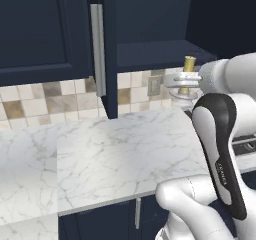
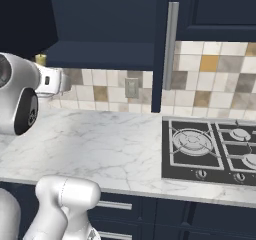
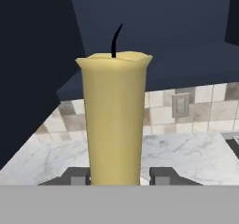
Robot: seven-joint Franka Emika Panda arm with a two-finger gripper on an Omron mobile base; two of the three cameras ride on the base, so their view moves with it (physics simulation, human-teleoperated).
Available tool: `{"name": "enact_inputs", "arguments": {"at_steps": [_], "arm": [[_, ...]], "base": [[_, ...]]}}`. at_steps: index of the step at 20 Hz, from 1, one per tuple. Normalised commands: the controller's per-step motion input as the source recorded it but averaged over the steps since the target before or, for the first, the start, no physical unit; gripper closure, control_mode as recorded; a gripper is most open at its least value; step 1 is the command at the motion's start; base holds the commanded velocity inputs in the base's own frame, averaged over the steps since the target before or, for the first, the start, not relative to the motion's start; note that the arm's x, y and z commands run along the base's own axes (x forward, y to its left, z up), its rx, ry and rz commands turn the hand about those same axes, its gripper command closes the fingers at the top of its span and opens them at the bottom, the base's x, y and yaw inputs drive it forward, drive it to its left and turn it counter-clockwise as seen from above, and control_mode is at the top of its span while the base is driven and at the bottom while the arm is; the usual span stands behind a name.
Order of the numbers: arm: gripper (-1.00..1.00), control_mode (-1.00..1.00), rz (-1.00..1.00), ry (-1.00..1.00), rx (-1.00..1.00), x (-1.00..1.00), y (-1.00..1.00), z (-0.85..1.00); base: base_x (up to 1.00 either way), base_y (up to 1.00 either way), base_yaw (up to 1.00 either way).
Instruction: Get the candle and the liquor from the cabinet and move them to the dining counter.
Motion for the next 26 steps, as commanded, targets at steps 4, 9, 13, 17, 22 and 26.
{"name": "enact_inputs", "arguments": {"at_steps": [4,9,13,17,22,26], "arm": [[1.0,-1.0,-0.05,0.02,-0.08,-0.64,-0.24,-0.23],[1.0,-1.0,0.0,0.08,-0.01,-0.55,-0.38,-0.2],[1.0,-1.0,0.0,0.13,-0.01,-0.44,-0.32,-0.25],[1.0,-1.0,0.0,0.14,0.0,-0.33,-0.2,-0.22],[1.0,-1.0,0.0,0.01,0.0,-0.02,-0.02,-0.01],[1.0,1.0,0.0,0.0,0.0,0.0,0.0,0.0]], "base": [[0.0,0.0,0.0],[0.0,0.0,0.0],[0.0,0.0,0.0],[0.0,0.0,0.0],[0.0,0.0,0.0],[-0.05,0.0,0.0]]}}
